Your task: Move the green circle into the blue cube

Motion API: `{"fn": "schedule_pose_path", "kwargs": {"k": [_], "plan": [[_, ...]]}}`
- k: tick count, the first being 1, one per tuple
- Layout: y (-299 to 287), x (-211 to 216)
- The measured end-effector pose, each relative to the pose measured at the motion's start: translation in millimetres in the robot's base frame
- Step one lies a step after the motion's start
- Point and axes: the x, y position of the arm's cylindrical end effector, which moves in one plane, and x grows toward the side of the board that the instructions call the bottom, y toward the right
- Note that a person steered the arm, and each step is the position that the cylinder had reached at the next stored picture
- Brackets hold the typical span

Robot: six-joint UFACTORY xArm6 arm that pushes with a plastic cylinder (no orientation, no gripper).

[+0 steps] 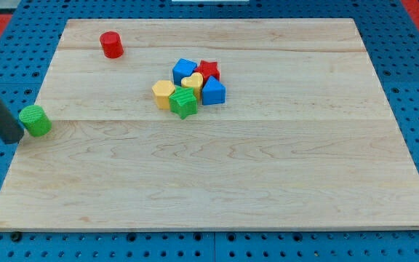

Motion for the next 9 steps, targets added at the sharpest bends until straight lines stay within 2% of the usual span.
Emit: {"fn": "schedule_pose_path", "kwargs": {"k": [4,5,6,9], "plan": [[57,-86],[70,-95],[20,-98],[115,-167]]}}
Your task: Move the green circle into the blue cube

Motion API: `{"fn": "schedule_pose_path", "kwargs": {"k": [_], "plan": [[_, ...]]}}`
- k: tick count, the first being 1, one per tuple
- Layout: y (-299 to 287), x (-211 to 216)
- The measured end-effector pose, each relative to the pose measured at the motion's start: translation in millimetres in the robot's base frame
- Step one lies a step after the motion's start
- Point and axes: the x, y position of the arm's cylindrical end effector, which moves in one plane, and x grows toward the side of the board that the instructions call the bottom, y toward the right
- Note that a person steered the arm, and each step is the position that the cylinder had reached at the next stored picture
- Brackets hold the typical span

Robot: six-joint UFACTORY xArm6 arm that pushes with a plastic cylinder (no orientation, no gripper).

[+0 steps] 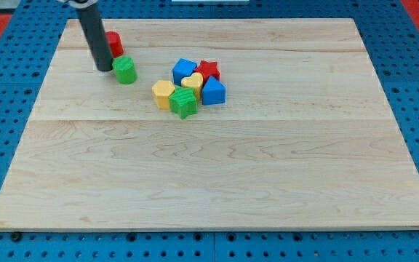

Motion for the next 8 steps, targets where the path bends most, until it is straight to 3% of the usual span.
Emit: {"fn": "schedule_pose_path", "kwargs": {"k": [1,2,6,8], "plan": [[29,-6],[36,25],[16,70],[71,61]]}}
